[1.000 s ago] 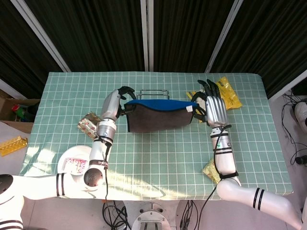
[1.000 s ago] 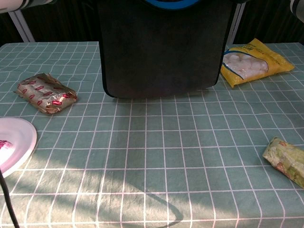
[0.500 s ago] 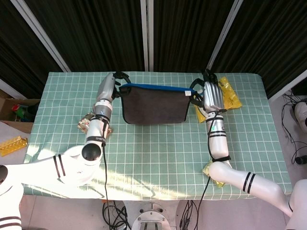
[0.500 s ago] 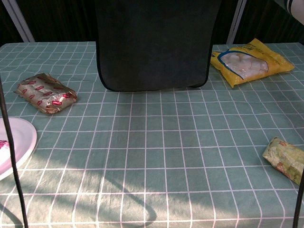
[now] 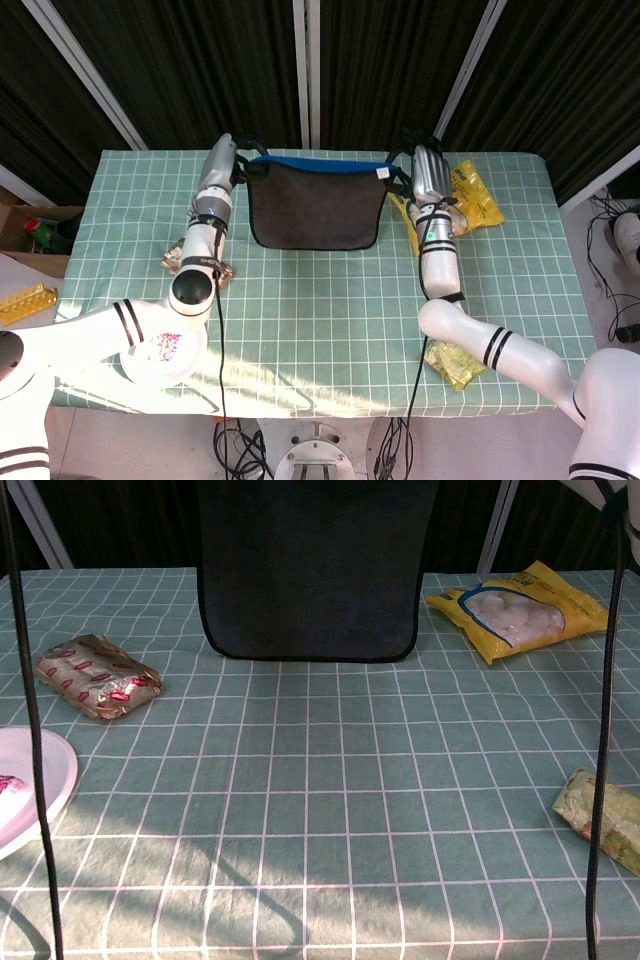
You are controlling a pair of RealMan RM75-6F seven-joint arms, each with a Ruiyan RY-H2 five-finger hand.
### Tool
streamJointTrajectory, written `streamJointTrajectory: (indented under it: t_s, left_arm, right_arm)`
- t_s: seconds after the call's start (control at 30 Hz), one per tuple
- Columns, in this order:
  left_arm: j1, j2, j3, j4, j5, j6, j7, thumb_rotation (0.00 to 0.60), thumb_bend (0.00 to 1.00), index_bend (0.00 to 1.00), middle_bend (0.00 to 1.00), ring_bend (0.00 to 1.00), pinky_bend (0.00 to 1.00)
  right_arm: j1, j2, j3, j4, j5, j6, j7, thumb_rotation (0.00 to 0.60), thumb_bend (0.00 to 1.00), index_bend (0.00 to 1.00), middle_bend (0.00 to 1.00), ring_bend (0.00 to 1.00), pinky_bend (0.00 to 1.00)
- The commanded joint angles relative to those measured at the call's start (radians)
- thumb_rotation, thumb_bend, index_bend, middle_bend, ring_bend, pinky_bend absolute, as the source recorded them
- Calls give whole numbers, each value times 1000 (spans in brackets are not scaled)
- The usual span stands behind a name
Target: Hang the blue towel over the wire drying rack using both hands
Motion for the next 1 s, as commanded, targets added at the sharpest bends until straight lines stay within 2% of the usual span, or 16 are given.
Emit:
streamJointTrajectory:
  t_s: [0.03, 0.57, 1.0]
  left_arm:
    - [-9, 10, 9, 17, -9, -14, -11, 600, 565, 831, 290, 231, 324]
    - [-52, 14, 48, 96, -70, -47, -32, 600, 572, 832, 294, 231, 325]
    - [-86, 7, 58, 164, -108, -73, -37, 600, 575, 833, 294, 231, 325]
  right_arm:
    - [27, -12, -3, 34, 14, -17, 16, 600, 628, 1000, 143, 0, 0]
    - [116, -63, -24, 204, 63, -66, 57, 600, 628, 1000, 144, 0, 0]
    - [198, -100, -13, 367, 65, -139, 102, 600, 616, 1000, 144, 0, 0]
